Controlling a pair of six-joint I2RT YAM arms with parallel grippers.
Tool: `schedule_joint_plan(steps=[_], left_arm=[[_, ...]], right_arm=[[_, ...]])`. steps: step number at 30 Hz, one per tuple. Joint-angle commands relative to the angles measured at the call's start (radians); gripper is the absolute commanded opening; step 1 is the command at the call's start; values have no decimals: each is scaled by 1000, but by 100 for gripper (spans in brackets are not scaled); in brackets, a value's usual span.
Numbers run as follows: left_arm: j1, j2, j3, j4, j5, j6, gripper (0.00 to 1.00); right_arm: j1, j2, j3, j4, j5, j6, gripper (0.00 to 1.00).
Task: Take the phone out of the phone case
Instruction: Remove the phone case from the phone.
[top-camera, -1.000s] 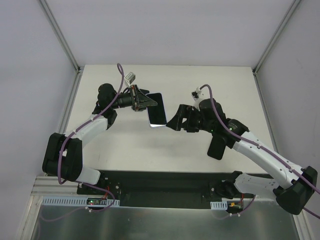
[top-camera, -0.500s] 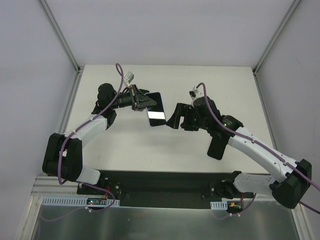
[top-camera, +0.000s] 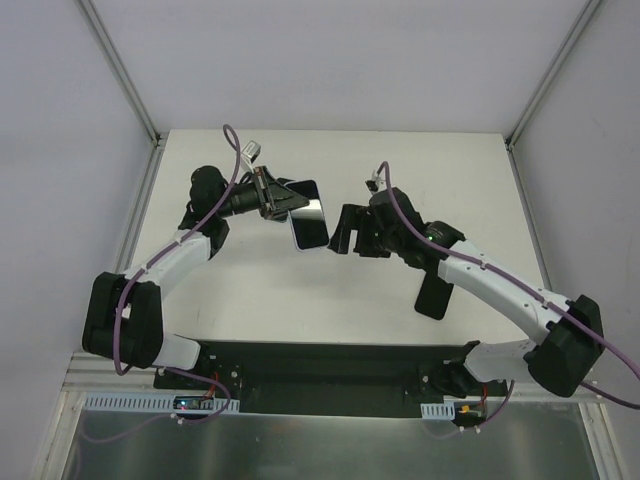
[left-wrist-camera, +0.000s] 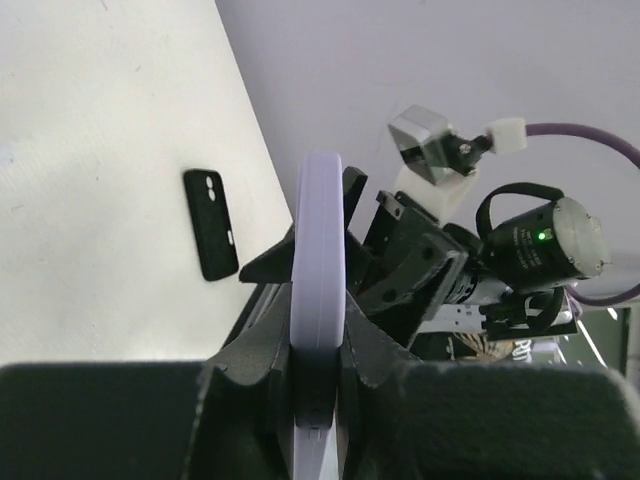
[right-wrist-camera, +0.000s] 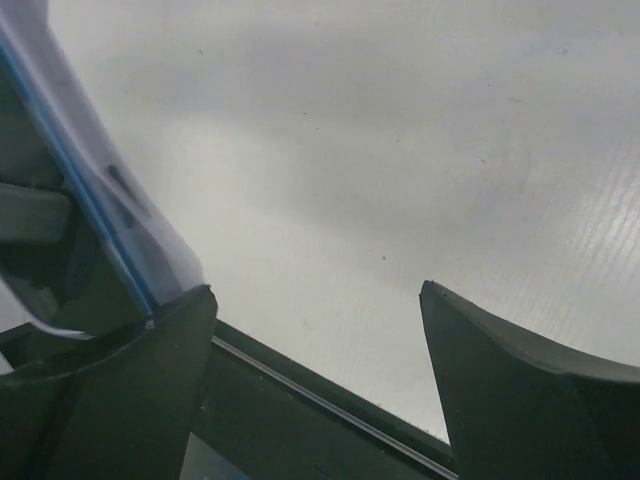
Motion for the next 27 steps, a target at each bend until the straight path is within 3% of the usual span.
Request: schedule_joint_plan(steps=[1, 9, 14, 20, 27], left_arm=[[-33, -117, 51, 105, 99, -140, 0], [-33, -133, 28, 108, 104, -144, 0], [-33, -130, 16, 107, 104, -140, 0], [-31, -84, 22, 125, 101, -144, 0], [-31, 45, 3, 391, 112, -301, 0]], right_arm=[[1, 68, -1, 29, 72, -2, 85], [-1, 66, -3, 54, 42, 6, 85], [-24, -69, -78, 92, 9, 30, 86], [-110, -264, -243, 273, -191, 104, 86], [-119, -337, -239, 301, -251, 130, 87]])
